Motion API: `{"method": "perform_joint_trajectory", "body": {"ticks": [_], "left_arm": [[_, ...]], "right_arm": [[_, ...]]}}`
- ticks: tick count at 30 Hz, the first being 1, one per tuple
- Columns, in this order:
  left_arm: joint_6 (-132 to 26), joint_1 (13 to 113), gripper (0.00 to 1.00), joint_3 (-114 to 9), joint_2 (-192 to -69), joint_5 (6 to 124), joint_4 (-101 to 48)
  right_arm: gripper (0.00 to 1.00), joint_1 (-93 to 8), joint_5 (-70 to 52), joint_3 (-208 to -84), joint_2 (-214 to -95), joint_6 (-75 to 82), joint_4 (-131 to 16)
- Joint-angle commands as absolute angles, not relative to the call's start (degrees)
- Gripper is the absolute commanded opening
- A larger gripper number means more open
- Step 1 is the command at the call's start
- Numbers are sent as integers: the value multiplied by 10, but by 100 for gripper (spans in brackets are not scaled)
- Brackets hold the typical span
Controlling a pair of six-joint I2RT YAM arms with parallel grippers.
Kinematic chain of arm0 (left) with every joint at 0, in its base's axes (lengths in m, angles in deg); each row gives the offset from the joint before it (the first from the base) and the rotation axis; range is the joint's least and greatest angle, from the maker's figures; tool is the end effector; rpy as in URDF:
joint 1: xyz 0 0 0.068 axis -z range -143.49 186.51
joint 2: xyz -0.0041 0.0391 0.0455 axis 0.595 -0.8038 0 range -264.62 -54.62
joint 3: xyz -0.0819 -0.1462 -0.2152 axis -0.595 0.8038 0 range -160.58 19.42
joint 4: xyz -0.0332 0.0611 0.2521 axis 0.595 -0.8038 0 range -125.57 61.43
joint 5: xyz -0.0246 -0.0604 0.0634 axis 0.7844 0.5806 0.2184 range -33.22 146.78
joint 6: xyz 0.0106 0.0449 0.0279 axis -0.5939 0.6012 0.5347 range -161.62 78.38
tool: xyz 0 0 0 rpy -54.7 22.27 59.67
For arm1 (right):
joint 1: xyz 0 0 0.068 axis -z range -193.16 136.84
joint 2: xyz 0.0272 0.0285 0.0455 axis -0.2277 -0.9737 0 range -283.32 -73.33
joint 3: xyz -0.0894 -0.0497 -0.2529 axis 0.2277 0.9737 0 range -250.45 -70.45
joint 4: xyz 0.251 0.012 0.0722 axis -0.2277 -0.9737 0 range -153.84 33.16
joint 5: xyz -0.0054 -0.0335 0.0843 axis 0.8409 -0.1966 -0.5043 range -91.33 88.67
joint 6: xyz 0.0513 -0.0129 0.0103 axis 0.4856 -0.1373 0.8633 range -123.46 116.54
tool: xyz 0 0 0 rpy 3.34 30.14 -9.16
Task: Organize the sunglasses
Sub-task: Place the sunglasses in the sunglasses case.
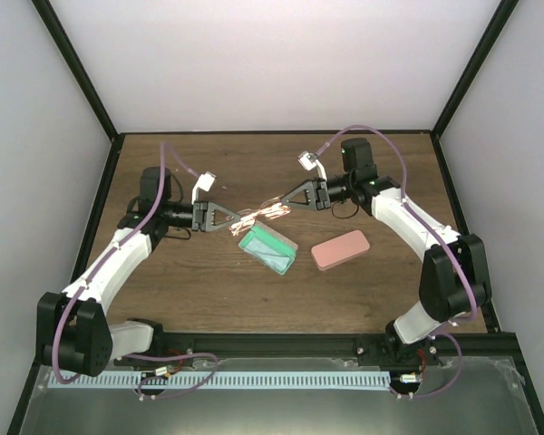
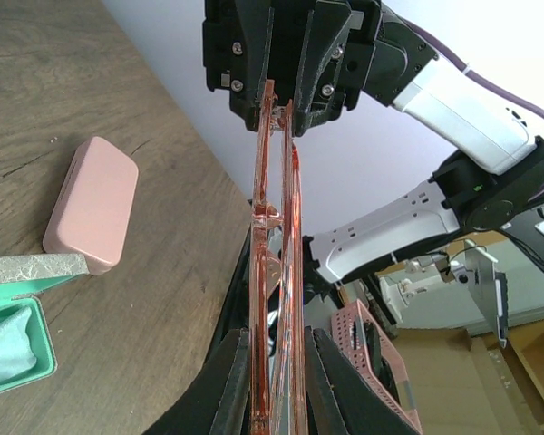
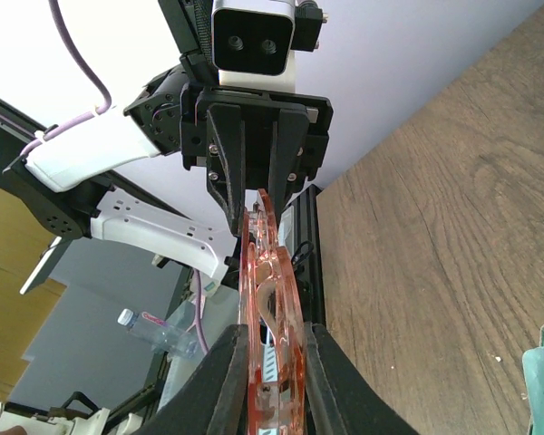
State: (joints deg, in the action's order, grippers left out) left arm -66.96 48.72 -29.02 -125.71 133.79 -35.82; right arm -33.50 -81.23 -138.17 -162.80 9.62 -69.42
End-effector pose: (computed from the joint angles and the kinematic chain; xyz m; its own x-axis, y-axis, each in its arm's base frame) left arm 0.2417 -0.0878 0.2834 -0.8139 0.0777 -0.5757 0.5807 0.0820 -0.8100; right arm 0.3006 0.1490 0.2971 -0.7014 -0.2176 -0.6787 -0.6822 -0.0708 0.7277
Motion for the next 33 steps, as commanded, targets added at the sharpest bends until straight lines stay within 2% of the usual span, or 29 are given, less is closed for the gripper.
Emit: {"method": "perform_joint_trajectory", "body": {"ticks": [1,6,10,15,18,24,27,33], "left_arm": [[-657,490,12,-302,-1255,1340,-360],[-651,490,27,-306,-1253,1328,-372],[-647,489,48,-303,-1254,1316,-377],[-647,487,52,-300,-1252,1299,-378],[-671,471,59,-286,-1251,1258,-360],[-860,409,62,-211,-1241,1194,-174],[-812,406,62,-239,-1242,1139,-247],[-652,412,61,-283,-1273,1107,-408]], "right_arm": [[6,-339,-815,-1408,-1635,89,-705],[4,-339,-809,-1414,-1640,101,-710],[4,-339,-806,-1411,-1639,106,-709],[3,-339,-795,-1405,-1642,112,-709],[3,-336,-784,-1392,-1642,139,-691],[2,-323,-788,-1357,-1624,141,-681],[2,-311,-787,-1328,-1601,140,-682],[1,-254,-774,-1273,-1544,171,-659]]}}
